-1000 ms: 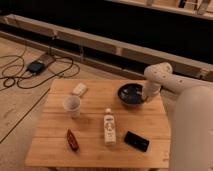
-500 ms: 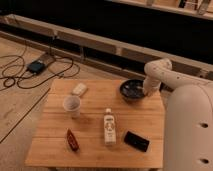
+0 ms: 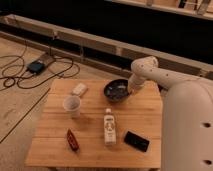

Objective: Drag the ceramic bowl in a circle

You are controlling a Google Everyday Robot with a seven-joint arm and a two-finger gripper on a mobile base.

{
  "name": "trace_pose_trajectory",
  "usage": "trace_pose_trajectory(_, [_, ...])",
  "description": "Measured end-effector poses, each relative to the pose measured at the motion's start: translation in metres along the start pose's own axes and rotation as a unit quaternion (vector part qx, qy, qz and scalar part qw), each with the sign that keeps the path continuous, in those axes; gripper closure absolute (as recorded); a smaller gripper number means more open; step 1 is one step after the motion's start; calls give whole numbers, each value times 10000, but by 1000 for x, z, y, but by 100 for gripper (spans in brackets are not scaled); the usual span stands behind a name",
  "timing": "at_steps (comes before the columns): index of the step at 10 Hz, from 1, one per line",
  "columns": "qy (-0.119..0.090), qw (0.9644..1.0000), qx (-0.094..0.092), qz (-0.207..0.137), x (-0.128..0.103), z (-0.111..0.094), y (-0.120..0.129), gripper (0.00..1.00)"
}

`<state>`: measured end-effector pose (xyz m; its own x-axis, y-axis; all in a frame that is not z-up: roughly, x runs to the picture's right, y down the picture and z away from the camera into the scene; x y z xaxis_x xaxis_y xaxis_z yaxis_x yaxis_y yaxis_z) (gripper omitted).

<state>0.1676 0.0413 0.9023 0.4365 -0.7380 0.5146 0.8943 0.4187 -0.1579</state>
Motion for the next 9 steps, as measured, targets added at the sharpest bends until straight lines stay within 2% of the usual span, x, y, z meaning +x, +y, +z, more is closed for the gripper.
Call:
trace_pose_trajectory(2, [-211,9997,-14,-140,-28,-10,6,100])
trace_pose_trajectory(5, [-388,9988,-304,63,-46,-25,52,100])
trace_pose_trajectory(9, [-362,9946,-748,622,-37,-35,111,100])
